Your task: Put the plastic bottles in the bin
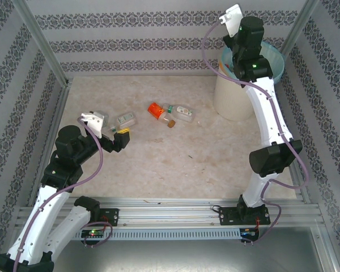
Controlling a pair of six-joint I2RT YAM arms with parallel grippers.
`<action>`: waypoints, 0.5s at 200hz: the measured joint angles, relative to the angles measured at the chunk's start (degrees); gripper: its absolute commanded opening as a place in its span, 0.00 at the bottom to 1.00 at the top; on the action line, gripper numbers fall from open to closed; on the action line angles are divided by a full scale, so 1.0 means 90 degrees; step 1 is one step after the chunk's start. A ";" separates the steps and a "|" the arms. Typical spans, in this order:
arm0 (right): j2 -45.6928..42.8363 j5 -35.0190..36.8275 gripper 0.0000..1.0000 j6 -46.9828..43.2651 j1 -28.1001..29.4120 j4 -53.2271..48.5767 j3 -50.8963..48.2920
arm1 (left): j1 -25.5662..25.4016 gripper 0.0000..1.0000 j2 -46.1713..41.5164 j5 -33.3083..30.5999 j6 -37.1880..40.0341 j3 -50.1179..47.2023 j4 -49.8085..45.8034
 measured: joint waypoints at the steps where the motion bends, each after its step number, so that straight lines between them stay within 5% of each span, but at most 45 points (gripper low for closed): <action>1: 0.0002 -0.0010 0.00 0.0002 -0.0015 0.0015 -0.0017 | 0.0000 1.00 0.0000 -0.0010 -0.0002 0.0000 0.0000; 10: 0.0027 -0.0061 0.00 -0.0015 -0.0102 0.0121 -0.0107 | 0.0000 1.00 -0.0012 -0.0058 -0.0007 0.0000 0.0000; 29: 0.0121 -0.0265 0.18 0.0039 -0.0352 0.0291 -0.0367 | 0.0000 1.00 -0.0017 -0.0114 -0.0010 0.0000 -0.0005; 50: 0.0185 -0.0476 0.55 0.0197 -0.0595 0.0372 -0.0852 | 0.0000 1.00 -0.0017 -0.0163 -0.0012 0.0000 -0.0049; 77: 0.0138 -0.0702 0.70 0.0491 -0.0716 0.0406 -0.1661 | 0.0000 1.00 -0.0017 -0.0204 -0.0044 0.0000 -0.0136; 100: -0.0107 -0.0998 0.69 0.0755 -0.0709 0.0517 -0.2416 | 0.0000 1.00 -0.0005 -0.0204 -0.0114 0.0000 -0.0151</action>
